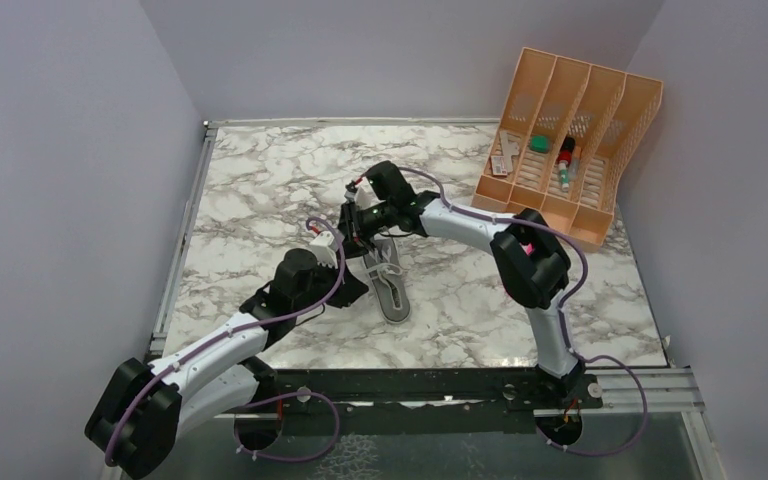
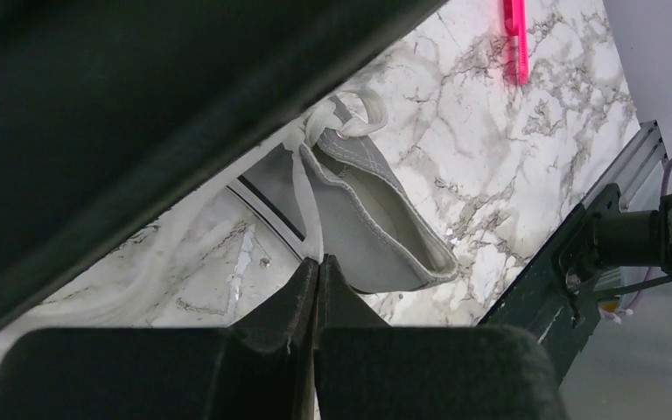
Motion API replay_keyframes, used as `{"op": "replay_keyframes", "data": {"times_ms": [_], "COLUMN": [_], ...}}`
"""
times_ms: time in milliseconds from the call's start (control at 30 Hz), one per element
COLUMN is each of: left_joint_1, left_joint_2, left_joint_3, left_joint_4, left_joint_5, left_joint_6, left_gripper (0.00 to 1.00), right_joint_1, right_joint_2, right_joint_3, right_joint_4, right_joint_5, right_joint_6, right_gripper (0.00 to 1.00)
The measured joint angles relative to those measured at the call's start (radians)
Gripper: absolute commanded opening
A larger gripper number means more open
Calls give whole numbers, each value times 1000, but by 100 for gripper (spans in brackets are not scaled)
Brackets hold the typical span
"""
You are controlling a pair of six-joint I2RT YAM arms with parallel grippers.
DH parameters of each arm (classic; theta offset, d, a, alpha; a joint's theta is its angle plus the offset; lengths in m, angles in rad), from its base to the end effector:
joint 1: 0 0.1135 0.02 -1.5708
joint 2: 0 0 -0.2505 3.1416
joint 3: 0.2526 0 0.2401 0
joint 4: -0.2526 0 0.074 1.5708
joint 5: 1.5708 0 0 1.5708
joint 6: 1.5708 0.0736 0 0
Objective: Tie the shoes
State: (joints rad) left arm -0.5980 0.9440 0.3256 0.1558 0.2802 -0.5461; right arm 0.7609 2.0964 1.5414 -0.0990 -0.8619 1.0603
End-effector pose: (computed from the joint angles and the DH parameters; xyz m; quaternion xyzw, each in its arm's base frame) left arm 0.1760 -0.1445 0.1659 0.0953 0.8399 -0.3819 0.3738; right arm 0.3031 0.3657 0.1845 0.0613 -0.8332 -0.5473 0.0493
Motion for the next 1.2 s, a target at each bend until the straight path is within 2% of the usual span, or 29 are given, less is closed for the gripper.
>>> {"op": "replay_keyframes", "data": {"times_ms": [33,233,400,533,667,767,900,1033,1200], "left_joint_1": [0,0,0,0,17,48,78,90,92], "left_joint_2": [0,3,48,117,206,280,350,358,358], "left_joint_3": [0,15,88,167,264,340,395,399,399], "left_joint_4": [0,-14,-48,-81,-115,-149,-201,-237,-260], "left_joint_5": [2,6,3,3,19,54,97,119,140], "left_joint_6": [0,0,5,10,15,19,28,35,37], "left_gripper": [0,0,0,0,0,0,0,0,0], "right_joint_1": [5,-40,-149,-225,-230,-225,-214,-209,-211], "right_joint_2": [11,10,-60,-215,-351,-409,-439,-428,-340], "right_joint_3": [16,82,78,-42,-171,-255,-356,-361,-243], "right_joint_4": [-24,-175,-331,-389,-398,-378,-338,-351,-397], "right_joint_5": [-5,-18,-13,37,64,58,45,89,145], "right_joint_6": [-17,-183,-379,-533,-637,-673,-683,-698,-770], "right_gripper": [44,61,69,70,66,64,55,52,53]}}
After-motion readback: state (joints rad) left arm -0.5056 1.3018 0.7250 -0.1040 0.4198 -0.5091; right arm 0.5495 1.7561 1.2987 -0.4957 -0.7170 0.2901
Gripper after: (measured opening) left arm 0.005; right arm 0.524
